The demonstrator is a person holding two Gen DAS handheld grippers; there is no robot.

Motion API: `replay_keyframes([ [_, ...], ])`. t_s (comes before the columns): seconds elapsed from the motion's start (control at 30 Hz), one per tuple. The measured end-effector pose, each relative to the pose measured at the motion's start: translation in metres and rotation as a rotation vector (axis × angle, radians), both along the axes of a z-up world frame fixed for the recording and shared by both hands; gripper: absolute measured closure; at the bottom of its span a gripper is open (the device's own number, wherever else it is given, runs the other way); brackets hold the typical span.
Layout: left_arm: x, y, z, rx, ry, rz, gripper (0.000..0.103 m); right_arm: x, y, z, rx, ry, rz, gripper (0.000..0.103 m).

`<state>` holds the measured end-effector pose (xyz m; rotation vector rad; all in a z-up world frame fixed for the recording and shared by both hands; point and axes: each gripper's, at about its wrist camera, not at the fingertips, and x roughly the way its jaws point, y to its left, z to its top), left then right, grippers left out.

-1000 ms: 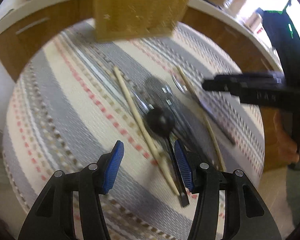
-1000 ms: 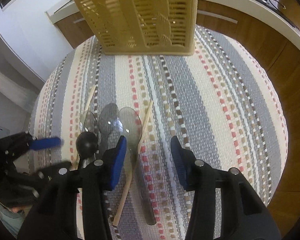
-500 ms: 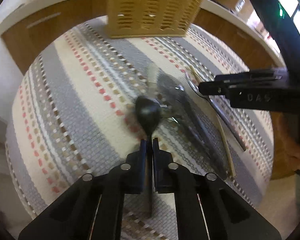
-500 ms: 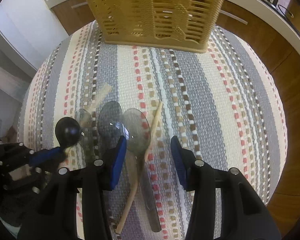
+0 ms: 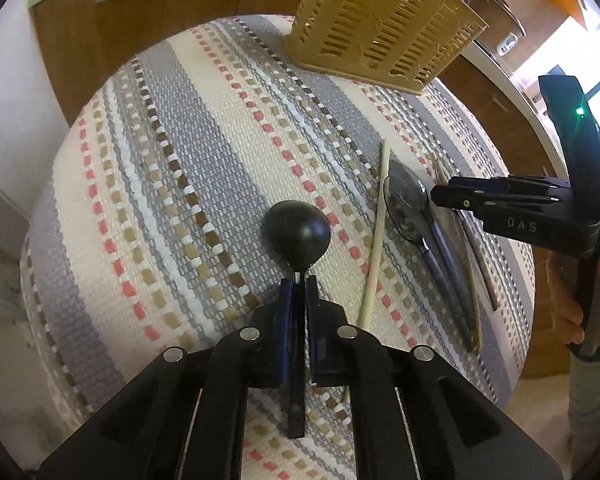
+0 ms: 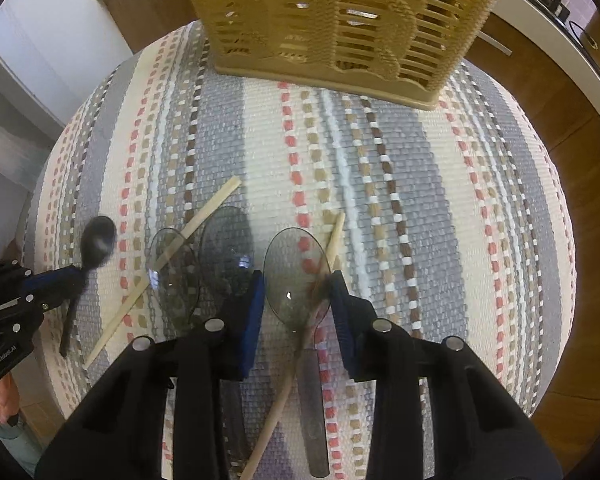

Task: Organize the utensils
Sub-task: 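Grasp the black spoon with the left tool while the right tool grasps a clear spoon, then lift the black spoon with the left tool while the right tool carries the clear spoon to the basket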

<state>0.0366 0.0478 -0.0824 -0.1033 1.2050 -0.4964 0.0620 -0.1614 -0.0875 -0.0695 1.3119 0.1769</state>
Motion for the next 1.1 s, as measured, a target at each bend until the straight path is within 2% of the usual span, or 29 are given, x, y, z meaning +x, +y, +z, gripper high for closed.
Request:
replay_keyframes([
  [0.17, 0.01, -0.002, 0.011, 0.053, -0.03, -0.001, 0.068, -0.001, -0.013, 0.003, 0.003, -0.002, -0.017, 0.073],
  [0.27, 0.022, -0.014, 0.013, 0.093, -0.013, -0.055, 0.066, -0.002, -0.016, 0.002, -0.001, 0.006, -0.021, 0.073],
  [0.37, 0.039, -0.032, 0.005, 0.162, 0.044, -0.102, 0.066, 0.0, -0.017, 0.0, 0.007, 0.018, -0.022, 0.073],
  [0.5, 0.05, -0.05, 0.004, 0.26, 0.058, -0.145, 0.063, 0.002, -0.016, 0.002, 0.02, 0.03, -0.011, 0.073],
  [0.63, 0.054, -0.062, 0.002, 0.298, 0.077, -0.198, 0.058, 0.0, -0.023, 0.006, 0.031, 0.032, 0.002, 0.073],
  [0.67, 0.055, -0.063, 0.002, 0.303, 0.078, -0.2, 0.059, 0.001, -0.026, 0.008, 0.034, 0.034, 0.005, 0.073],
  [0.73, 0.057, -0.063, 0.002, 0.321, 0.058, -0.189, 0.067, 0.002, -0.025, 0.009, 0.034, 0.032, 0.009, 0.073],
  [0.83, 0.058, -0.059, 0.002, 0.28, 0.042, -0.172, 0.068, 0.004, -0.034, 0.013, 0.045, 0.02, 0.007, 0.073],
  [0.87, 0.057, -0.056, 0.004, 0.266, 0.027, -0.159, 0.068, -0.009, -0.041, 0.016, 0.048, 0.013, 0.006, 0.073],
  [1.0, 0.045, -0.039, 0.021, 0.213, -0.084, -0.107, 0.068, -0.018, -0.048, 0.034, 0.087, -0.048, 0.007, 0.073],
  [1.1, 0.026, -0.029, 0.052, 0.148, -0.229, -0.057, 0.068, -0.03, -0.055, 0.052, 0.128, -0.127, 0.014, 0.073],
])
